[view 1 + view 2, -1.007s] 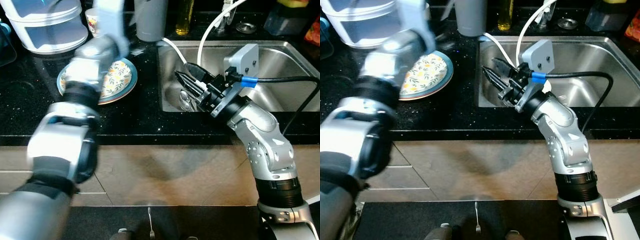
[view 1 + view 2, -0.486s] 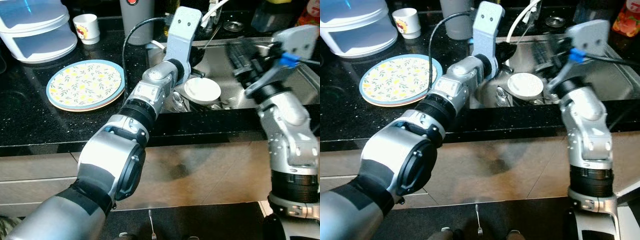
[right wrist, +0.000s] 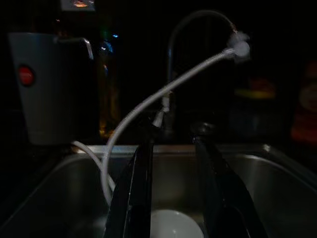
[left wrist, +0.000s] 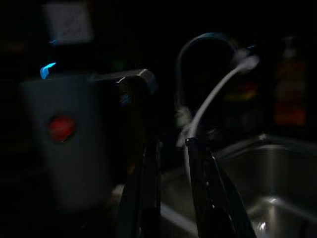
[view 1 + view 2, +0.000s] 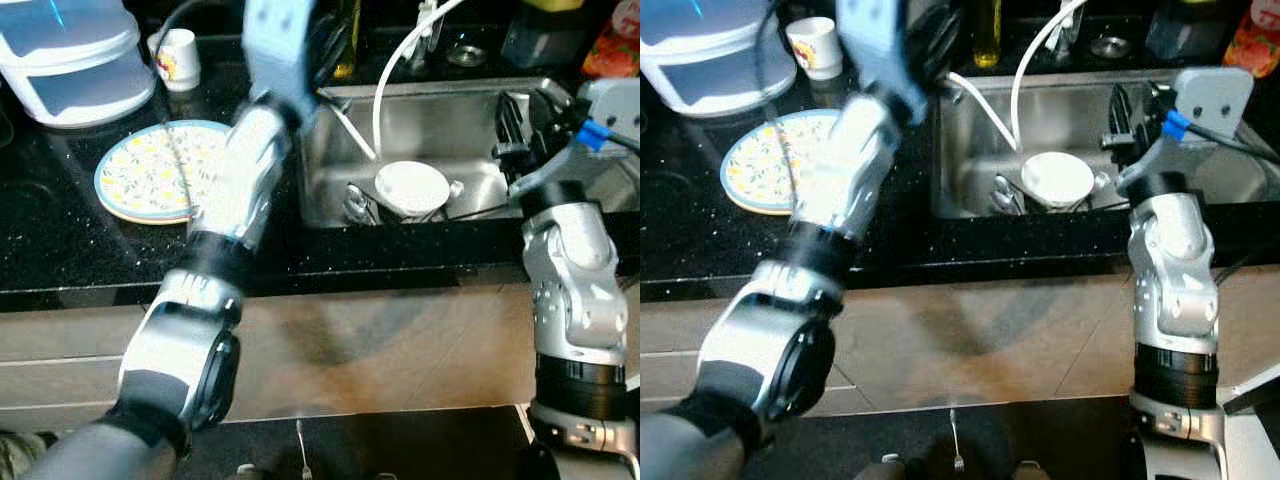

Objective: Kitchen organization

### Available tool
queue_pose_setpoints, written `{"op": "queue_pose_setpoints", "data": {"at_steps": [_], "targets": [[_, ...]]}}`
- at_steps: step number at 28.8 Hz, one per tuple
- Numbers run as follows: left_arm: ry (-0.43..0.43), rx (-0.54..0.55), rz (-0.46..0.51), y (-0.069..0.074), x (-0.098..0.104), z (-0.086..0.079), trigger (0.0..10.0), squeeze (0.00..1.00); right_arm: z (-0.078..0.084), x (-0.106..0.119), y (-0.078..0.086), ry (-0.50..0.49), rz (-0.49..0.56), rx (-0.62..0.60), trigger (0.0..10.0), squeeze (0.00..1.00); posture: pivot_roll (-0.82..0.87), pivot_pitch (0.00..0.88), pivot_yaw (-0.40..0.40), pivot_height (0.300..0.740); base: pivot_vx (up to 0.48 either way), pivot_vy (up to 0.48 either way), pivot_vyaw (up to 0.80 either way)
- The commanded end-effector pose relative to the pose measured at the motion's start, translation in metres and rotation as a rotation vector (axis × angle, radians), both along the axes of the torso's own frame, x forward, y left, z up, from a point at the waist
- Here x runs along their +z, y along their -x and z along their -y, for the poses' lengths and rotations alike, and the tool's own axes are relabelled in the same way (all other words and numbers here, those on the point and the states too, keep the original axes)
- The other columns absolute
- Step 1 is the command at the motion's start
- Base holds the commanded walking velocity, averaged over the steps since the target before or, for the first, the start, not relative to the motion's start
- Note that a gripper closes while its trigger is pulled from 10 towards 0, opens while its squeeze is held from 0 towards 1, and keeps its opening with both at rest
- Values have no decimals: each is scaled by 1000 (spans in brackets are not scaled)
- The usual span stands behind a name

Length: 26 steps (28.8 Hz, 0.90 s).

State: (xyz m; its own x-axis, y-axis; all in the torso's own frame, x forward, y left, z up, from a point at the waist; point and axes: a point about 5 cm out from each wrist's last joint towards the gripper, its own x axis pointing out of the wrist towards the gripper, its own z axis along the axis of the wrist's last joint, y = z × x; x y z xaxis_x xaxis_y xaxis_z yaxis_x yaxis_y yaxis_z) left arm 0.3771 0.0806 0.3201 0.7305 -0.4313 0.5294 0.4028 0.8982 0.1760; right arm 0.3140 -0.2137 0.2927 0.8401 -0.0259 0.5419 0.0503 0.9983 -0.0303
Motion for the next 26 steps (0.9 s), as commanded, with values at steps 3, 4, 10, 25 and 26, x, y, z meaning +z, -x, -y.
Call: {"op": "queue_pose_setpoints", "data": {"at_steps": [3,4,10,25,26], "targets": [[-16,55,35,13,1,-13,10000,0,5,0,7,-13,36,-58,10000,0,43,123,21,740,0,0,0],[-49,102,58,20,-5,-20,10000,0,8,-4,8,-31,34,-88,10000,0,52,121,15,740,0,0,0],[-51,195,65,26,-16,-38,10000,0,6,-12,8,-62,29,-112,10000,0,57,114,5,740,0,0,0],[-36,251,11,35,-14,-41,10000,0,1,-8,8,-73,46,-109,10000,0,43,104,11,740,-298,0,0],[-36,252,9,35,-14,-41,10000,0,1,-9,8,-73,46,-107,10000,0,43,104,11,740,-435,0,0]]}}
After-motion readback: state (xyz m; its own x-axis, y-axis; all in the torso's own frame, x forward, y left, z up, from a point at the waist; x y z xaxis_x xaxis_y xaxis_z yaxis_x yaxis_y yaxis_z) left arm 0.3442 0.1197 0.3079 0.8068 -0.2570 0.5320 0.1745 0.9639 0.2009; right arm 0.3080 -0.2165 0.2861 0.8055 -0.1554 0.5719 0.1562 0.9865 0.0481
